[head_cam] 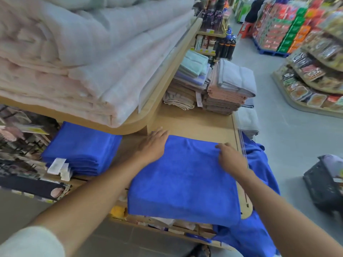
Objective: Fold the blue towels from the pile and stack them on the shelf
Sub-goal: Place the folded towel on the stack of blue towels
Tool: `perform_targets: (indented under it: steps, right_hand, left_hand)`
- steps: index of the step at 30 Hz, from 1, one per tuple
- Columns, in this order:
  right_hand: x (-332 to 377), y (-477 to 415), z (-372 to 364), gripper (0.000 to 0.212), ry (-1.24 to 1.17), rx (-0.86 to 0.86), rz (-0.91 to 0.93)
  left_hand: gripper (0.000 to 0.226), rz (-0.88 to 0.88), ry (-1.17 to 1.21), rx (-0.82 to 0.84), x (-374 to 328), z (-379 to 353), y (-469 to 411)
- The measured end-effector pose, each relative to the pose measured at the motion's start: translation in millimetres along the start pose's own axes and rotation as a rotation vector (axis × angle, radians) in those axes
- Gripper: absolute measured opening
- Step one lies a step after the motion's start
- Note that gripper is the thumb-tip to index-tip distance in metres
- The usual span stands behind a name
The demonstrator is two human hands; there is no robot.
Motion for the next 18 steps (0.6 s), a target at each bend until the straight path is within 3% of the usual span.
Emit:
perform_targets:
  steps: [2, 7, 12, 16, 18]
  right_hand:
    - [-12.4, -24.9, 2.7, 0.049, 0.073, 0.063, 0.010]
    - [-13.5, -61.7, -3.9, 0.039, 0.198, 0.178, 0.118]
    - [-13.7, -80.6, -0.4, 0.031, 0.259, 0.279, 0.198]
    - [-18.7, -88.0, 0.5, 0.023, 0.244, 0.374, 0.196]
    - [-25.1, -97.7, 13.2, 0.023, 0.175, 0.325, 0.182]
  left_hand:
    - [0.061, 0.035, -0.045, 0.053, 6.3, 6.5, -25.4]
    - [0.031, 0.162, -0.274, 0.277, 18.1, 8.6, -57.5]
    - [0.028, 0.269, -0.544, 0.410, 14.7, 6.0, -76.0]
    - [0.029, 0.303, -0.581, 0.431, 14.3, 8.7, -84.9]
    - [0.030, 0.316, -0.545, 0.358, 13.9, 19.7, -90.6]
Point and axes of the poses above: each hand's wrist, its own y-axis away from the middle knuckle, its own z-axis out of the back of the hand, x = y × z, the point moved 10 cm from there along -y, towards the middle knuckle, and after that the axes turned 14 degrees about y, right-handed, at the moved point
